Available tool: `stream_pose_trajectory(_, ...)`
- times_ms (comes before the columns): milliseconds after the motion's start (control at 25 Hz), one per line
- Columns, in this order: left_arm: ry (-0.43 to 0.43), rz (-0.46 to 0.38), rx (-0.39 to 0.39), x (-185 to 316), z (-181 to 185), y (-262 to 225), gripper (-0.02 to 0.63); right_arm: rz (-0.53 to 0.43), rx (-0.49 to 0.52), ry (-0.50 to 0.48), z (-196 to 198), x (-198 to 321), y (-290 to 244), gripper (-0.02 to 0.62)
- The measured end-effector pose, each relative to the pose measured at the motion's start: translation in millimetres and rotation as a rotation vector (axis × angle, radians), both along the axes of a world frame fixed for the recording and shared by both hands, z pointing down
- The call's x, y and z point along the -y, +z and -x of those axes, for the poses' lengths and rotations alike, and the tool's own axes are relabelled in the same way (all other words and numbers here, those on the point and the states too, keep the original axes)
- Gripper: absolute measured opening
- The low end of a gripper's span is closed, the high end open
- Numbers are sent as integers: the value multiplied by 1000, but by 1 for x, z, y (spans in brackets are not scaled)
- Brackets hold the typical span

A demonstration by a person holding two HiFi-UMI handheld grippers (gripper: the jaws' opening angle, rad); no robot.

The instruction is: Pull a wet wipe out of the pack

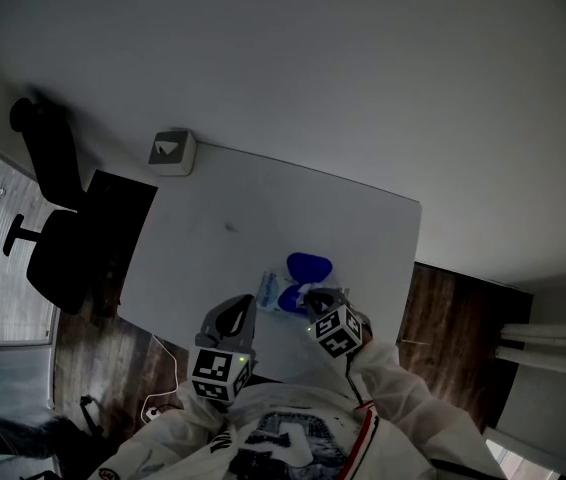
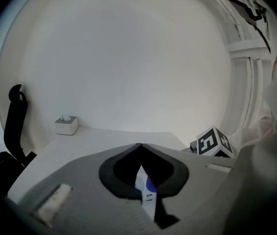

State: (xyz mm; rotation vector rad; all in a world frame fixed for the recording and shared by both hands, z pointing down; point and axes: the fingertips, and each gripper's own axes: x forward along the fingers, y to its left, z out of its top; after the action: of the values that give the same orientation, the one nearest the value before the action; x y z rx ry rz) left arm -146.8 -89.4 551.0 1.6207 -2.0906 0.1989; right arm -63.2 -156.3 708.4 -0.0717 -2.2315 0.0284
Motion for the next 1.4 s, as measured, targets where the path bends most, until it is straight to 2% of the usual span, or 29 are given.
stream_pose_trajectory(800,8,11,6,-2,-15,0,2,37,22,54,-11,-5,-5,9)
stream_pose_trajectory(1040,19,3,10,0,-21,-3,3,56,30,92,-15,-3,-11,11)
stream_pose_trajectory(1400,50,2,15,7,-31,-4,3,75,93,176,-22,3,-36,9)
